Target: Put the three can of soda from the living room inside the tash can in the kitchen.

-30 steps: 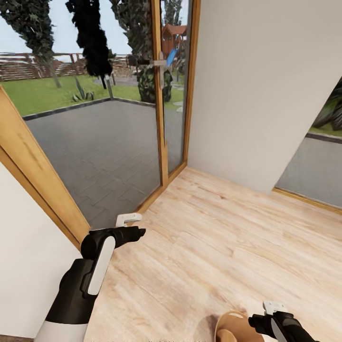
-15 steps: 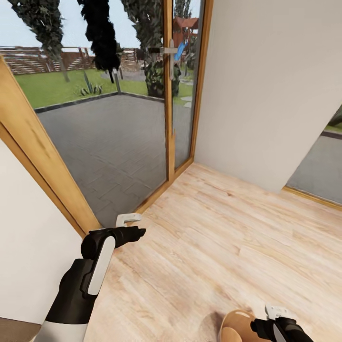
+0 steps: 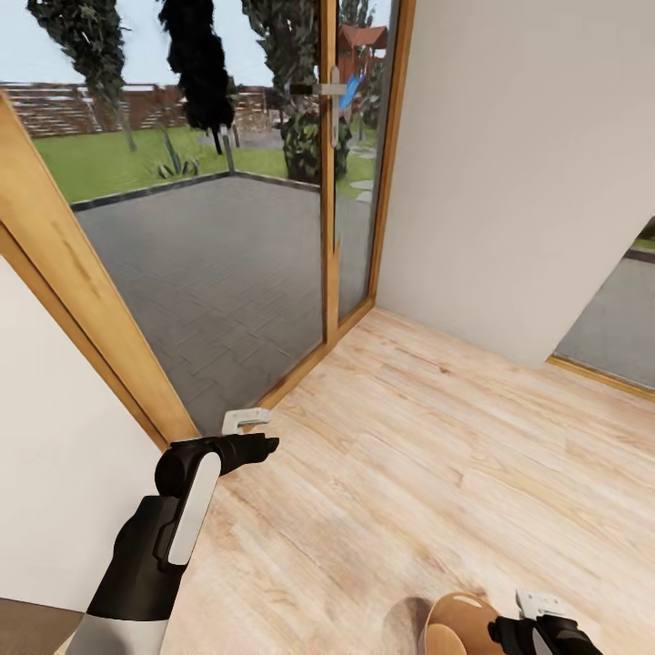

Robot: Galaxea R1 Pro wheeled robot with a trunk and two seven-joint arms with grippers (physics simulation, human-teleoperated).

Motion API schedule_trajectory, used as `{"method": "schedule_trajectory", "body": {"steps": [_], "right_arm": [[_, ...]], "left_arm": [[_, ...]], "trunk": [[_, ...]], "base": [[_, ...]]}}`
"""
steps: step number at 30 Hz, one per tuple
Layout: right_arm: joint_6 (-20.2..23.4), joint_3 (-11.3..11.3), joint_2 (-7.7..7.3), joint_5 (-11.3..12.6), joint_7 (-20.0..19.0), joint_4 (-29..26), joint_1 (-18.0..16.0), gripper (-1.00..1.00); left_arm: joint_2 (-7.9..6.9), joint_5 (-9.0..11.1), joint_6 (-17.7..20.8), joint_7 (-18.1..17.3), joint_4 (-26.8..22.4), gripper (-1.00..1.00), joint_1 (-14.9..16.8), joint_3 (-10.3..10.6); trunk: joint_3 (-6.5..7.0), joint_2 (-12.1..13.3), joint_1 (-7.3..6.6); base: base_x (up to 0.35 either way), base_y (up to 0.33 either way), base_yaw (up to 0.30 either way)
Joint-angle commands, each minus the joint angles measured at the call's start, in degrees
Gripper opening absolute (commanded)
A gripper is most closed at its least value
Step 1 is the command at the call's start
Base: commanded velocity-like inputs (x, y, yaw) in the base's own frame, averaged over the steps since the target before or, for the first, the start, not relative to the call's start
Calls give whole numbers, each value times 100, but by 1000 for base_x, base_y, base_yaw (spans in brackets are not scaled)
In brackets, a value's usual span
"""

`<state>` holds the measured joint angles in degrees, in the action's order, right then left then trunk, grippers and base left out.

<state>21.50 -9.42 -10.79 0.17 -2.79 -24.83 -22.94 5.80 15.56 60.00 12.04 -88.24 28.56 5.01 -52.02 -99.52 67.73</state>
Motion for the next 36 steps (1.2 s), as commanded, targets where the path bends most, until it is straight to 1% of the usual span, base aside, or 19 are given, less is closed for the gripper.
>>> {"method": "schedule_trajectory", "body": {"steps": [1, 5, 14, 20, 36], "right_arm": [[-1, 0, -7, 0, -2, 1, 2, 100], [-4, 1, -87, 2, -20, 5, 6, 100], [-11, 1, -126, 1, -28, 12, 8, 100], [-13, 1, -125, 1, -28, 16, 8, 100], [-10, 10, -125, 1, -35, 20, 9, 100]], "left_arm": [[0, 0, 0, 0, 0, 100, 0, 0], [0, 0, 0, 0, 0, 100, 0, 0], [0, 2, 0, 0, 0, 100, 0, 0], [0, 8, 0, 0, 1, 100, 0, 0], [0, 9, 0, -1, 2, 100, -5, 0]], "trunk": [[0, 0, 0], [-1, 0, 0], [-163, -361, 198], [-163, -361, 198], [-450, -1003, 549]], "base": [[0, 0, 4], [0, 0, 2], [0, 0, 0], [0, 0, 0], [0, 0, 0]]}}
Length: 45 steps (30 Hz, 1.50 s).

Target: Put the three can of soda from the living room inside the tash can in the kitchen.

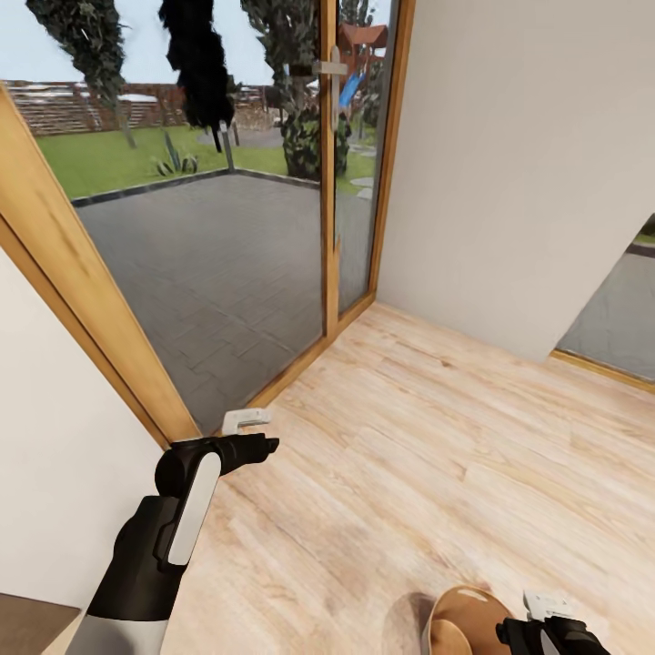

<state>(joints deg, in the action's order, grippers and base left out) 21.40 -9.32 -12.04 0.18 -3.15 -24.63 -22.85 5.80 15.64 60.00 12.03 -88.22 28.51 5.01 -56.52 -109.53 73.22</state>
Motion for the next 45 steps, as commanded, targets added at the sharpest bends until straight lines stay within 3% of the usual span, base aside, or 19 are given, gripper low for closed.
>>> {"method": "schedule_trajectory", "body": {"steps": [1, 5, 12, 24, 29, 41, 45], "right_arm": [[-1, 0, 0, 0, 0, 0, 0, 100], [0, 0, 0, 0, -1, 0, 0, 100], [2, 0, 0, 0, -2, 0, -3, 100], [3, 0, 0, 0, -2, 2, -1, 100], [4, 0, 4, 0, -2, 2, 0, 100], [4, 0, 0, -5, -2, 2, -1, 100], [5, 0, 0, -7, -2, 2, -2, 100]], "left_arm": [[0, 1, 0, 0, 0, 100, 1, 0], [0, 1, 0, 1, -2, 100, 1, 4], [0, 1, 0, -4, -2, 100, 3, 1], [0, 1, 0, 1, 2, 100, -1, 9], [0, 1, 0, 1, 3, 100, -1, 9], [0, -7, 0, 6, 7, 100, -1, 9], [0, -8, 0, 5, 7, 100, -3, 9]], "trunk": [[-18, -42, 23], [-90, -202, 110], [-90, -202, 110], [-306, -683, 374], [-306, -683, 374], [-521, -1165, 638], [-521, -1165, 638]], "base": [[0, 0, 0], [0, 0, 0], [0, 0, 0], [0, 0, 0], [0, 0, 0], [0, 0, 0], [0, 0, 0]]}}
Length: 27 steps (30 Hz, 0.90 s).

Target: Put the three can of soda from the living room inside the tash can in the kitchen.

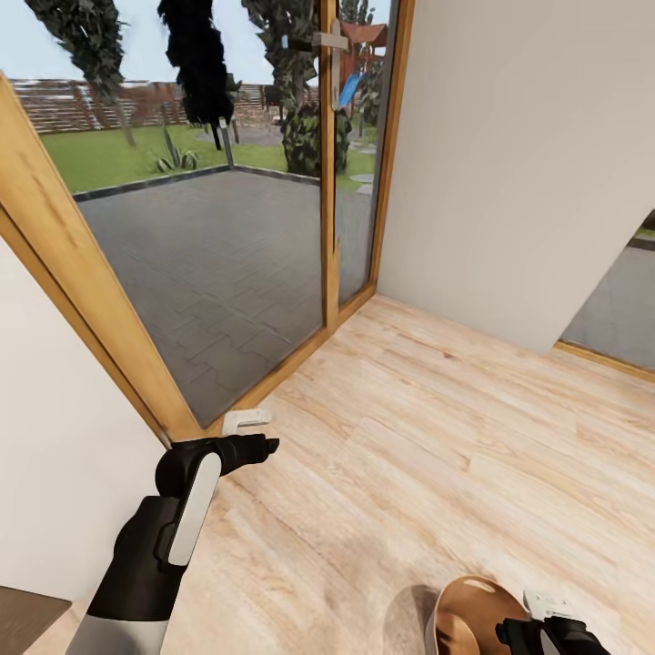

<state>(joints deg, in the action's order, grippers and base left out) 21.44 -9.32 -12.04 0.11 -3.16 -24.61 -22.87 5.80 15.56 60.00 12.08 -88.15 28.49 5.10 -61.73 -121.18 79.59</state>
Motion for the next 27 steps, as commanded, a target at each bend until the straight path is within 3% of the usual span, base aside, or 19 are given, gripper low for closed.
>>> {"method": "schedule_trajectory", "body": {"steps": [1, 5, 10, 23, 24, 27], "right_arm": [[0, 0, 0, 0, 0, 0, 0, 100], [0, 0, 0, -1, 0, 0, 1, 100], [-1, 0, -4, 0, 0, 27, 1, 100], [-8, 0, -8, -2, 0, 119, 0, 100], [-8, 0, -8, -2, 0, 121, 1, -100], [-8, 0, -9, -2, 0, 122, 1, -100]], "left_arm": [[0, 0, 0, 1, 0, 100, 0, 0], [0, 0, 0, 1, 0, 100, -1, 0], [0, 1, 0, -1, 0, 100, -1, 0], [0, 8, 0, -4, 0, 100, -1, 0], [0, 8, 0, -4, 0, 100, -1, 0], [0, 8, 0, -4, 0, 100, -1, 0]], "trunk": [[0, 0, 0], [0, 0, 0], [-90, -201, 110], [-90, -201, 110], [-90, -201, 110], [-90, -201, 110]], "base": [[0, 0, 0], [0, 0, 0], [0, 0, 0], [0, 0, 0], [0, 0, 0], [0, 0, 0]]}}
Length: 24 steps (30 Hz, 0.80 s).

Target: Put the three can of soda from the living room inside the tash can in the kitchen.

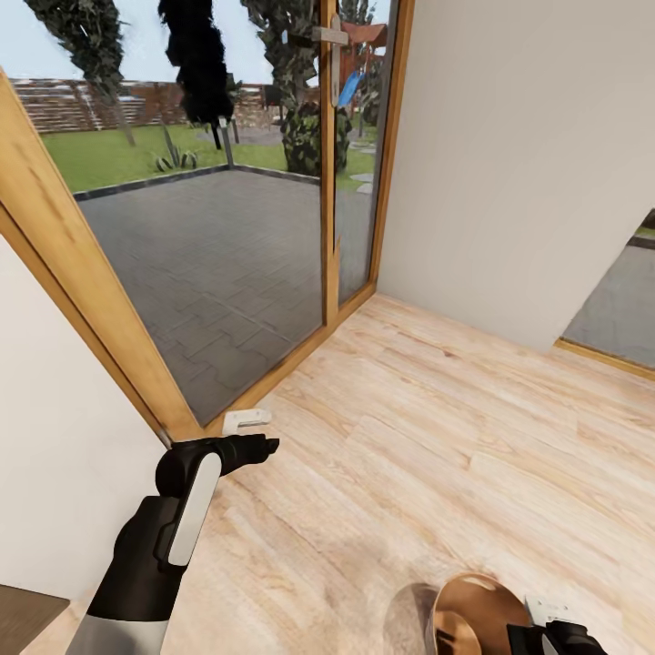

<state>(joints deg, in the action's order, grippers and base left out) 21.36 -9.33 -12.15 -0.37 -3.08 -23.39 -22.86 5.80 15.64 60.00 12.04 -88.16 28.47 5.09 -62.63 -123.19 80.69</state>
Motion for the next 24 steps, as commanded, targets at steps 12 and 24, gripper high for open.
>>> {"method": "schedule_trajectory", "body": {"steps": [12, 24], "right_arm": [[-68, 2, 2, 46, -19, 1, 1, -100], [-492, 2, 10, 47, -50, 1, 1, -100]], "left_arm": [[0, 0, 0, -11, 1, 100, 6, 0], [-6, 9, 0, -68, -8, 100, 9, 286]], "trunk": [[0, 0, 0], [90, 201, -110]], "base": [[0, 0, 0], [0, 0, 0]]}}
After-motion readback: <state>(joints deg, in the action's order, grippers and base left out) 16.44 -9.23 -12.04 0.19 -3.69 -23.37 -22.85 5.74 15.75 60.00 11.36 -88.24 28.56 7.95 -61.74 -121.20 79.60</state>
